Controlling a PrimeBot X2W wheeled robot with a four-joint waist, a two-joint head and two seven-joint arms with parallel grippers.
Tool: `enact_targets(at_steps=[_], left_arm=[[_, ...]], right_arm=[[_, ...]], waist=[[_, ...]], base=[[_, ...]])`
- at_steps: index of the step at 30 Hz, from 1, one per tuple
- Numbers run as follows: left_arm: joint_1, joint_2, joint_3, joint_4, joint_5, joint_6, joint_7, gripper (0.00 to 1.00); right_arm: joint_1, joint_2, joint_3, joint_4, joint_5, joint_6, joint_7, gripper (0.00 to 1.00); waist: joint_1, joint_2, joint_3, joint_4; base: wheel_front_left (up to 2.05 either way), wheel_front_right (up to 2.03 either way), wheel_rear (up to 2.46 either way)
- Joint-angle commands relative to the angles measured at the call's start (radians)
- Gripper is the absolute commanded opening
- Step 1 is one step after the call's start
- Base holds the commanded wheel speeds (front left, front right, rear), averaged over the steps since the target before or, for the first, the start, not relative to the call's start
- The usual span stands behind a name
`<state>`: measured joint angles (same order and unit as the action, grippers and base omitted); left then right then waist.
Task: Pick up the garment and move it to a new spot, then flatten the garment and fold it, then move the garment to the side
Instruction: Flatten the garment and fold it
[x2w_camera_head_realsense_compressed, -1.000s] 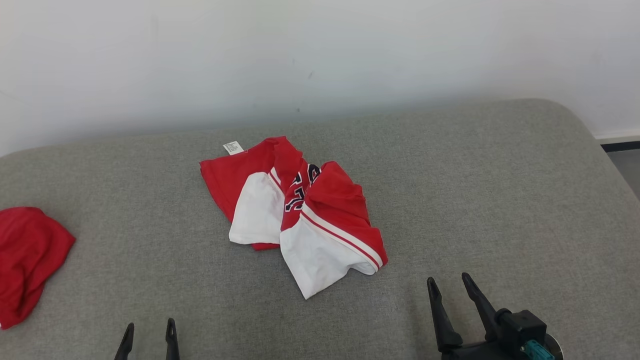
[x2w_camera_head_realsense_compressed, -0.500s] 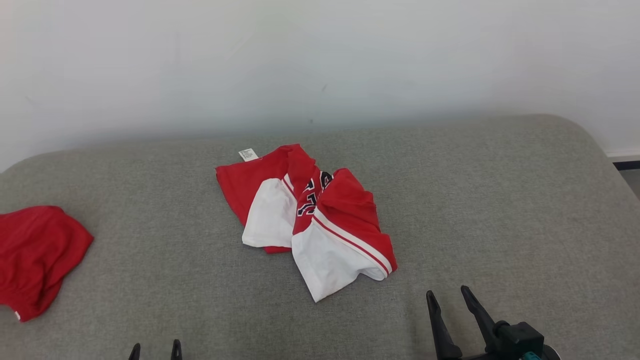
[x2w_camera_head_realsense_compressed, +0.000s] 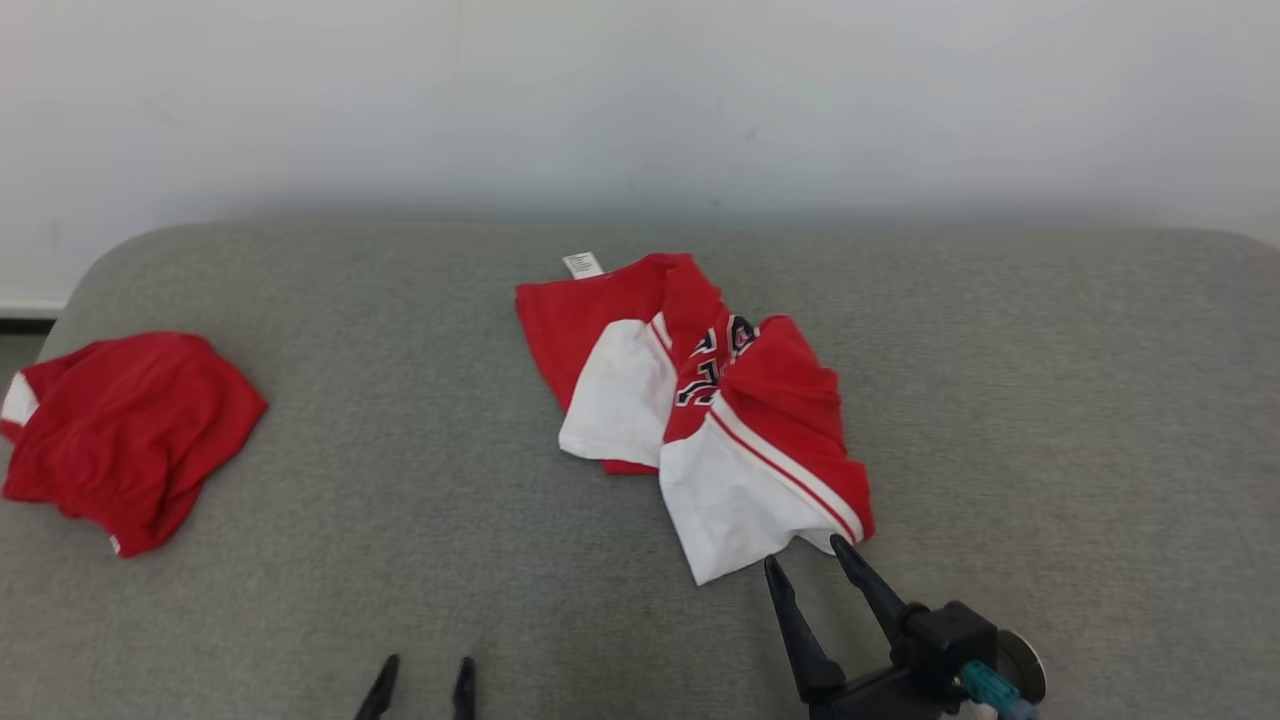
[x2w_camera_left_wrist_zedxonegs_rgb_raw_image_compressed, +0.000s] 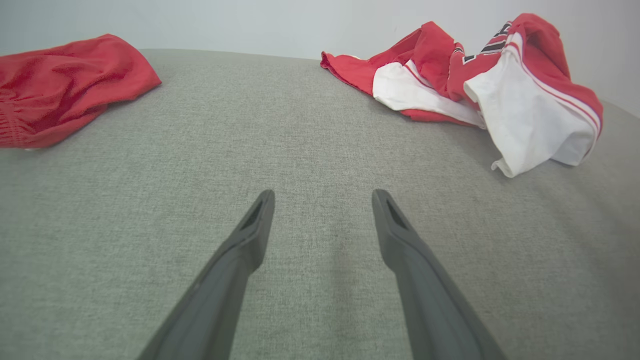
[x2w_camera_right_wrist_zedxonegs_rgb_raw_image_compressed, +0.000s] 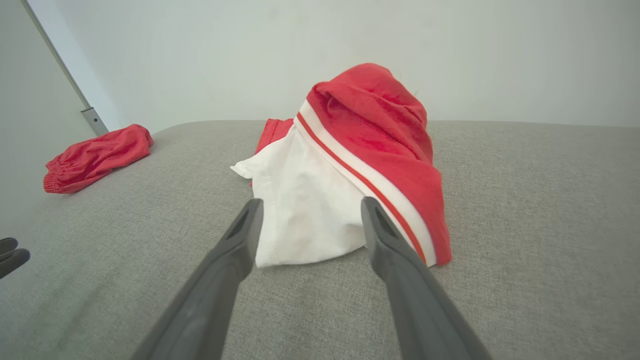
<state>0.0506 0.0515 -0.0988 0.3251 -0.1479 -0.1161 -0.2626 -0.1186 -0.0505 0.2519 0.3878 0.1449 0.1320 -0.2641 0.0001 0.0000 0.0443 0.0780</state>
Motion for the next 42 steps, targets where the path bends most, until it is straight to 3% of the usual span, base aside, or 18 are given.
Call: enact_targets(at_steps=[1, 9, 18, 19, 20, 21, 22, 24, 25, 31, 37, 42], left_arm=[[-0.016, -0.001, -0.022, -0.001, -0.011, -0.006, -0.003, 1.00], [-0.037, -0.001, -0.097, -0.004, -0.072, 0.000, -0.003, 1.00], [-0.071, 0.000, -0.128, -0.010, -0.124, -0.004, -0.003, 1.00], [-0.074, -0.001, -0.130, -0.011, -0.126, -0.005, -0.003, 1.00], [-0.074, -0.001, -0.130, -0.011, -0.126, -0.005, -0.003, 1.00], [-0.080, -0.001, -0.133, -0.012, -0.126, -0.006, -0.003, 1.00], [-0.080, -0.001, -0.133, -0.012, -0.126, -0.006, -0.003, 1.00], [-0.085, -0.001, -0.132, -0.011, -0.128, -0.006, -0.003, 1.00], [-0.088, -0.001, -0.131, -0.011, -0.128, -0.006, -0.003, 1.00], [-0.071, -0.001, -0.111, -0.001, -0.114, -0.007, -0.003, 1.00], [-0.015, -0.001, -0.098, 0.020, -0.116, -0.011, -0.003, 1.00], [0.004, 0.000, -0.090, 0.031, -0.099, -0.014, -0.003, 1.00]], right_arm=[[-0.028, 0.000, 0.006, 0.011, 0.008, -0.003, 0.000, 1.00], [-0.114, 0.000, 0.025, 0.127, -0.055, -0.003, 0.000, 1.00], [-0.161, 0.000, 0.002, 0.255, -0.103, -0.003, 0.000, 1.00], [-0.168, 0.000, 0.000, 0.270, -0.104, -0.003, 0.001, 0.91], [-0.168, 0.000, 0.000, 0.270, -0.104, -0.003, 0.001, 0.91], [-0.175, 0.000, -0.002, 0.297, -0.107, -0.003, 0.003, 0.49], [-0.175, 0.000, -0.002, 0.297, -0.107, -0.003, 0.003, 0.49], [-0.177, 0.000, -0.005, 0.304, -0.103, -0.002, 0.003, 0.05], [-0.179, 0.000, -0.005, 0.299, -0.096, -0.002, 0.003, 0.00], [-0.148, 0.000, -0.015, 0.196, -0.067, -0.003, 0.000, 0.00], [-0.114, 0.000, -0.006, -0.081, 0.016, -0.002, 0.000, 0.00], [-0.188, -0.045, -0.044, -0.180, 0.043, -0.002, 0.000, 0.00]], waist=[[-0.0001, 0.0000, 0.049, 0.063], [-0.0001, 0.0000, 0.101, 0.150], [-0.0001, 0.0000, 0.151, 0.177], [-0.0001, 0.0000, 0.154, 0.178], [-0.0001, 0.0000, 0.154, 0.178], [-0.0001, 0.0000, 0.160, 0.180], [-0.0001, 0.0000, 0.160, 0.180], [-0.0001, 0.0000, 0.163, 0.180], [-0.0001, 0.0000, 0.164, 0.179], [-0.0001, 0.0000, 0.135, 0.157], [-0.0001, 0.0000, 0.061, 0.082], [-0.0001, 0.0000, 0.040, 0.043]], base=[[0.00, 0.00, 0.00], [0.00, 0.00, 0.00], [0.00, 0.00, 0.00], [0.00, 0.00, 0.00], [0.00, 0.00, 0.00], [0.00, 0.00, 0.00], [0.00, 0.00, 0.00], [0.00, 0.00, 0.00], [0.00, 0.00, 0.00], [0.00, 0.00, 0.00], [0.00, 0.00, 0.00], [0.00, 0.00, 0.00]])
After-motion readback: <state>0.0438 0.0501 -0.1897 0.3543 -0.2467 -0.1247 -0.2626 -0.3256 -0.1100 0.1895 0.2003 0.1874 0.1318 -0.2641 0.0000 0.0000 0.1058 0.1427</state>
